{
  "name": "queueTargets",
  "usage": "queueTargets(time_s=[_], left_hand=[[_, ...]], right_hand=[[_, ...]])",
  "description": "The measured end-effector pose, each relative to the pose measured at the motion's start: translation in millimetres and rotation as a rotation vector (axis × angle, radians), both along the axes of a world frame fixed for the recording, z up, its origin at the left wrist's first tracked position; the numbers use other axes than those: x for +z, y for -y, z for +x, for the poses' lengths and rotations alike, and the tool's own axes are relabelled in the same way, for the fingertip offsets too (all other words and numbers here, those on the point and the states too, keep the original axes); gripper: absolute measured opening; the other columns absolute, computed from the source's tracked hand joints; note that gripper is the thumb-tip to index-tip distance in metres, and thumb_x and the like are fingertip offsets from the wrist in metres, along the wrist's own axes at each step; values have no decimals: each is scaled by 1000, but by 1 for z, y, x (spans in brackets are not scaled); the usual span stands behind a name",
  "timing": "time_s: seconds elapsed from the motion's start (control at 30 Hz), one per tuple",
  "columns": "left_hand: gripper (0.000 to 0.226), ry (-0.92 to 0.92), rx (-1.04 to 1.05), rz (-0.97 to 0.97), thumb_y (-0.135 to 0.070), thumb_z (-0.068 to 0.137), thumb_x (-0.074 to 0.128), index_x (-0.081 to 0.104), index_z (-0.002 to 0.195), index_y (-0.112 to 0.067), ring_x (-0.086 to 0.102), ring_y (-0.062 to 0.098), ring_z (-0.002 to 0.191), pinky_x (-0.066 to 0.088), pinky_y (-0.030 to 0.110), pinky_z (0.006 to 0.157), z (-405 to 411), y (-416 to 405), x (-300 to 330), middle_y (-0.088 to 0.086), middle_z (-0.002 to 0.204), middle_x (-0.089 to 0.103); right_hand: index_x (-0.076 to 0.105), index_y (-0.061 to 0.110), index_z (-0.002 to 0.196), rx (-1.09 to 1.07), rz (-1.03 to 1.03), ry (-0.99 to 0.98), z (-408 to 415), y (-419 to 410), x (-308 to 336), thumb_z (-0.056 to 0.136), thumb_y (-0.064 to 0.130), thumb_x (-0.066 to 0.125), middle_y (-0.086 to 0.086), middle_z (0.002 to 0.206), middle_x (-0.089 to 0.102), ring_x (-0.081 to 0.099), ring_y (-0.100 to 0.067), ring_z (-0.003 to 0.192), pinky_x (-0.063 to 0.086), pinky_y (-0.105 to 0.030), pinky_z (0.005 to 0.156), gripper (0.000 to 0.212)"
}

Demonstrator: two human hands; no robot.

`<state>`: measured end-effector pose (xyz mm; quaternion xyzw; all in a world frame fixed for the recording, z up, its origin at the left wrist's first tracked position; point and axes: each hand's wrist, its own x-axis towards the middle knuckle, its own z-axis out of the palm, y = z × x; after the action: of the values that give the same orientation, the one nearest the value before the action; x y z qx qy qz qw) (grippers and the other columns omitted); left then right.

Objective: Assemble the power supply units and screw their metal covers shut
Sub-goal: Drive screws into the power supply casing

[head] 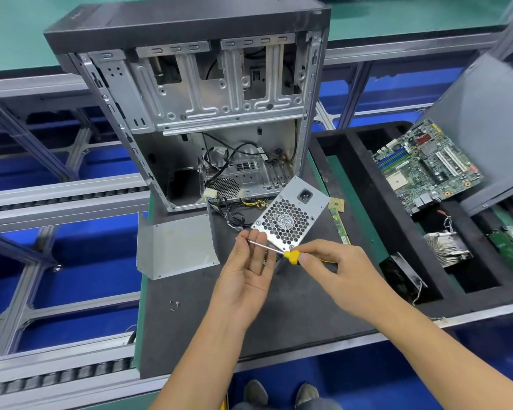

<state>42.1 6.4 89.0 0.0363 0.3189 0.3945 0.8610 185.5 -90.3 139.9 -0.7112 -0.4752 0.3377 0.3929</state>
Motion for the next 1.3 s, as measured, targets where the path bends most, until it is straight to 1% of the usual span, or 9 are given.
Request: queueTargets(time_s=[0.17,0.3,0.43,0.6,0.77,0.97,1.07,1.2,1.3], left_hand=[[13,-3,-16,35,-22,77,70,82,77,-18,74,14,94,62,35,74,1,-3,7,2,100,77],[17,-19,5,62,-18,77,70,76,90,-9,74,19,96,61,33,74,6,-4,16,9,99,76],[21,-66,65,137,-17,80,69,70,97,-6,74,22,96,60,32,75,17,-2,27,13,97,75],[19,-121,148,194,-15,89,65,68,102,-2,74,23,96,60,31,77,37,1,39,14,97,75],[17,-166,159,234,-12,98,58,70,102,-1,73,23,97,59,29,80,47,-2,40,15,99,74],[31,-238,45,330,-18,87,66,67,112,0,71,25,106,58,30,86,44,-6,34,16,106,74],[31,-603,29,637,-24,85,77,70,114,-16,74,20,92,58,25,81,32,-4,23,6,95,77],[36,-1213,113,1596,-40,82,73,71,110,-18,63,12,93,46,26,87,22,-22,13,-6,99,69],[38,-1299,54,1816,-35,83,74,72,112,-11,56,21,102,43,36,91,37,-34,9,1,108,67]], right_hand=[[75,32,98,-76,-42,-231,0,1,-6,95,28,62,12,69,66,50,-3,51,39,-16,55,14],[74,17,82,-292,98,-653,0,-1,-6,88,3,68,3,62,55,46,-15,56,44,-26,58,16],[75,11,83,-504,301,-941,-2,-4,-4,68,14,80,-6,71,59,57,-14,61,52,-24,62,16],[70,17,77,-655,464,-1227,-19,-21,1,73,10,74,0,79,69,63,-8,65,54,-20,64,9],[65,11,99,-655,432,-1197,-24,-36,4,87,12,70,-6,89,71,69,-15,78,57,-26,71,13],[67,8,91,-707,422,-1170,-14,-44,-4,92,14,68,-10,88,72,70,-17,78,57,-27,70,6],[63,10,90,-744,461,-1084,7,-42,-8,93,15,67,-8,84,71,69,-16,74,57,-26,68,7],[61,15,84,-814,508,-743,49,-30,-10,96,13,63,-3,73,70,65,-14,61,56,-26,65,12],[62,16,84,-818,486,-547,71,-22,-13,95,15,64,-2,70,70,64,-13,58,56,-26,64,11]])
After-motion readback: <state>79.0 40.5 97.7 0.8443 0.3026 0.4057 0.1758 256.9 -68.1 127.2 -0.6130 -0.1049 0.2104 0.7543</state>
